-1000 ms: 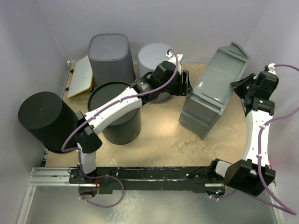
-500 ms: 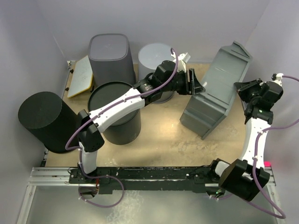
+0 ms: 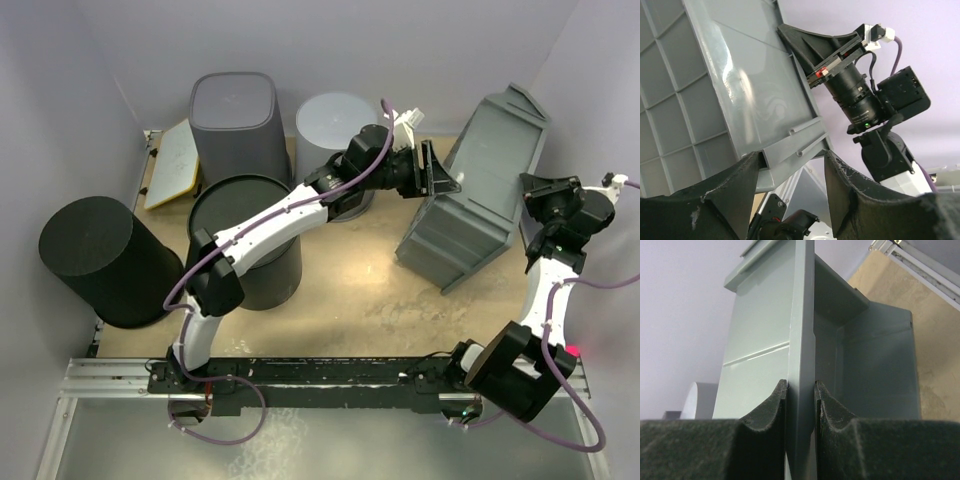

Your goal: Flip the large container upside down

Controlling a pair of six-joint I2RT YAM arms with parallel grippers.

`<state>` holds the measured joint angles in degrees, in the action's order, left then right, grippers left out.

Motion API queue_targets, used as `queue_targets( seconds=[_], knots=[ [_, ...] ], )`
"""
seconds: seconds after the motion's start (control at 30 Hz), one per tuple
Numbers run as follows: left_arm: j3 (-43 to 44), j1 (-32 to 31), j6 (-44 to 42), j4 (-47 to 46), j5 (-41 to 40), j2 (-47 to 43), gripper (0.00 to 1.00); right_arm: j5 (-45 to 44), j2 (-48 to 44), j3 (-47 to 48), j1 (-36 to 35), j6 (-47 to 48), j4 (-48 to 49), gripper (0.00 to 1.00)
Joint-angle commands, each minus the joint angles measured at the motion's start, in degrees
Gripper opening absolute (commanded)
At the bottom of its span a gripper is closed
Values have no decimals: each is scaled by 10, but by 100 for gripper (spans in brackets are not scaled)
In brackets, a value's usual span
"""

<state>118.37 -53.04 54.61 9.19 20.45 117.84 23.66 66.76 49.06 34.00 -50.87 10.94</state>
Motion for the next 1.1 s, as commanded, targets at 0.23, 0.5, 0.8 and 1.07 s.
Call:
queue_targets(
  seconds=[0.23, 0.5, 0.8, 1.07],
  knots=[
    [100, -56, 63, -109, 53, 69, 51, 176, 61, -118, -27, -34, -50, 0],
    [129, -59, 82, -123, 55, 83, 51, 231, 56, -145, -29, -133, 65, 0],
    [165, -67, 85, -113, 57, 100, 51, 250, 72, -156, -40, -193, 135, 0],
    [148, -68, 80, -113, 56, 90, 50, 263, 81, -146, -39, -166, 89, 0]
  ],
)
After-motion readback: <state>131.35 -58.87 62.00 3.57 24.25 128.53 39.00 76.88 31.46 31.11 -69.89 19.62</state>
